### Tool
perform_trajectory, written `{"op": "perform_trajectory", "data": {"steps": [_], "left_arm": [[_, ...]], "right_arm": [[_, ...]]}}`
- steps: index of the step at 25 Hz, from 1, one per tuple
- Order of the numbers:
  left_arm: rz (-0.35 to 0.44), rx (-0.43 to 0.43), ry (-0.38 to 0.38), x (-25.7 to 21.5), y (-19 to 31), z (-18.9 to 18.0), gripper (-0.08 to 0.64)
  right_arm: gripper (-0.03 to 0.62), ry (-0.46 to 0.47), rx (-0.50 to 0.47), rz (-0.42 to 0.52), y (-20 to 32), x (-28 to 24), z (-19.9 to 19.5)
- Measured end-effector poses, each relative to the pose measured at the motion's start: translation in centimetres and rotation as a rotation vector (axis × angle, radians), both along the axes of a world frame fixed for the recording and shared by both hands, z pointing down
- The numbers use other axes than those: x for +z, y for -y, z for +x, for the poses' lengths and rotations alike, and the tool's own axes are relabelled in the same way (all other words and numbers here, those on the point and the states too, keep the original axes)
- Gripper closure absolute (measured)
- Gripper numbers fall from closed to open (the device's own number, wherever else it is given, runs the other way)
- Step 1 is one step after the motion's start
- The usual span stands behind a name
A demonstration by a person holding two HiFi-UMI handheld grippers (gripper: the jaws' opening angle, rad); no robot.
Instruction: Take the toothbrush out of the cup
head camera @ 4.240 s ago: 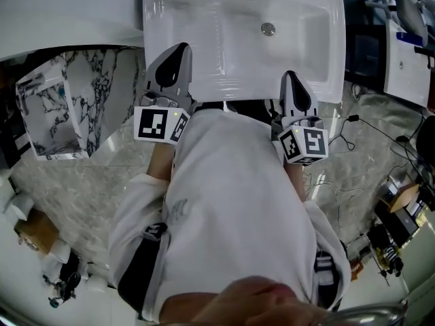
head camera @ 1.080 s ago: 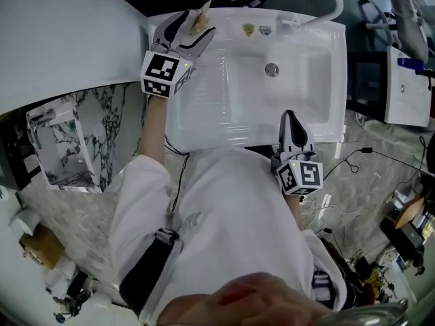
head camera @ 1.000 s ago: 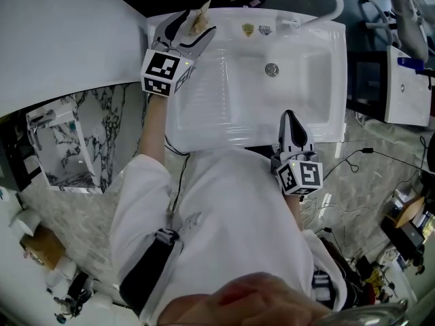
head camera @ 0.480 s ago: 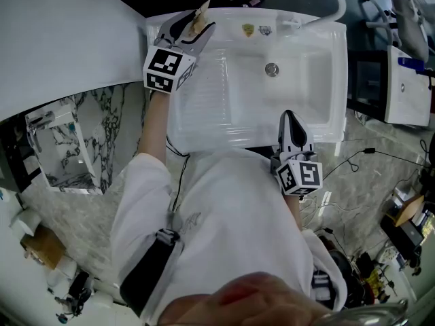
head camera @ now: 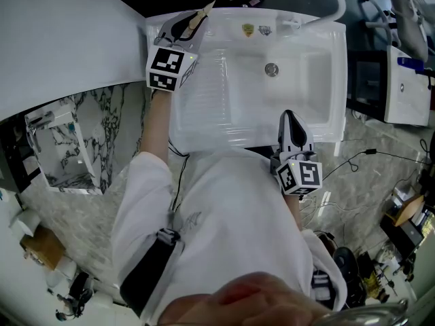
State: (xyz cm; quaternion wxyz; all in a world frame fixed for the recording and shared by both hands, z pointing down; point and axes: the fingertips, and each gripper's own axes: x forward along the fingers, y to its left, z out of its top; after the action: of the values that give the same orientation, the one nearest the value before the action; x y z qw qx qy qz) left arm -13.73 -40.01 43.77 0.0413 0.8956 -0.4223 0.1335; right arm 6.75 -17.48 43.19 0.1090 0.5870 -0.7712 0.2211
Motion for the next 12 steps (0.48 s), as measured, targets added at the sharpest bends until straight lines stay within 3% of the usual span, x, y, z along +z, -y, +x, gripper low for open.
{"op": "perform_trajectory", "data": {"steps": [12], "left_arm": [[0.066, -0.055, 0.09, 0.01, 0.16, -0.69, 0.526]], "right_arm": [[0.574, -0.006, -0.002, -0.002, -0.02, 0.05, -0.08]]}}
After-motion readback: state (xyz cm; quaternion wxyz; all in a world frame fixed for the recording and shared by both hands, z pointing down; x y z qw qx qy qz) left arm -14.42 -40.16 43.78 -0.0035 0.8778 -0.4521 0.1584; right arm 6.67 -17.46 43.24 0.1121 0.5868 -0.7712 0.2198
